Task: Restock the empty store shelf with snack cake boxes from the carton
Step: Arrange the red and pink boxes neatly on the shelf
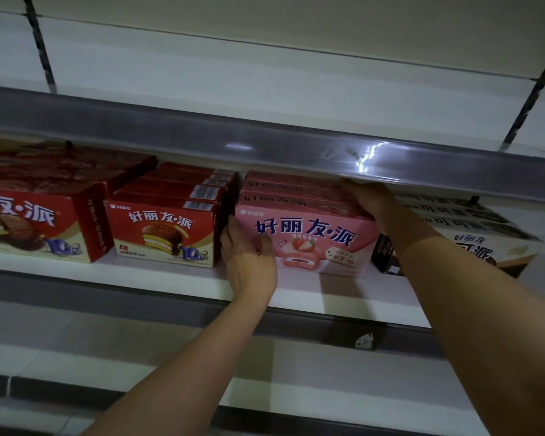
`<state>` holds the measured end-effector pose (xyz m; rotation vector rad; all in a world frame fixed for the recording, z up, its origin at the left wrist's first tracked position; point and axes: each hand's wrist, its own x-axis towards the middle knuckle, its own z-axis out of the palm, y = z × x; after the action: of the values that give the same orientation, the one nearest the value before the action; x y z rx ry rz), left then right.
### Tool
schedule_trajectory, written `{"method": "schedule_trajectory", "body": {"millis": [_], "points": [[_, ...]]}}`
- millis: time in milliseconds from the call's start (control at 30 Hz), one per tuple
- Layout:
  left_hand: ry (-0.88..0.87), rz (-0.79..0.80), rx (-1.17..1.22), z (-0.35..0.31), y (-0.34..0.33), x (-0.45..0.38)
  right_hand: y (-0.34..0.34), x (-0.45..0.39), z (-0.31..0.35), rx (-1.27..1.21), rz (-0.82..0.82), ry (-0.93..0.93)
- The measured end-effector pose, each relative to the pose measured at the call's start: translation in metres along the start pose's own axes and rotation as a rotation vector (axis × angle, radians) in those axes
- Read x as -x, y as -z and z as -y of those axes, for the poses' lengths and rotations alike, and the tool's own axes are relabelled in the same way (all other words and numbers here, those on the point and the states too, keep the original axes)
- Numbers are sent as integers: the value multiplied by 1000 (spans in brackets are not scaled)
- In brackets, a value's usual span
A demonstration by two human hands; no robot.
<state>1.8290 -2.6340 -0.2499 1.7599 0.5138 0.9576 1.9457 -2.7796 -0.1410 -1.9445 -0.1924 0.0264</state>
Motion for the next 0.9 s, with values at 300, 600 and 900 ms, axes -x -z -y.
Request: {"method": "schedule_trajectory", "body": {"millis": [300,600,900], "points": [[21,9,25,1,1,0,1,-6,-7,-307,-25,-41],[-71,-94,-64,-16,9,13,-1,-4,-21,292,-359,177],[-137,4,-143,-53,-11,40,114,23,-64,540,-736,3]]}}
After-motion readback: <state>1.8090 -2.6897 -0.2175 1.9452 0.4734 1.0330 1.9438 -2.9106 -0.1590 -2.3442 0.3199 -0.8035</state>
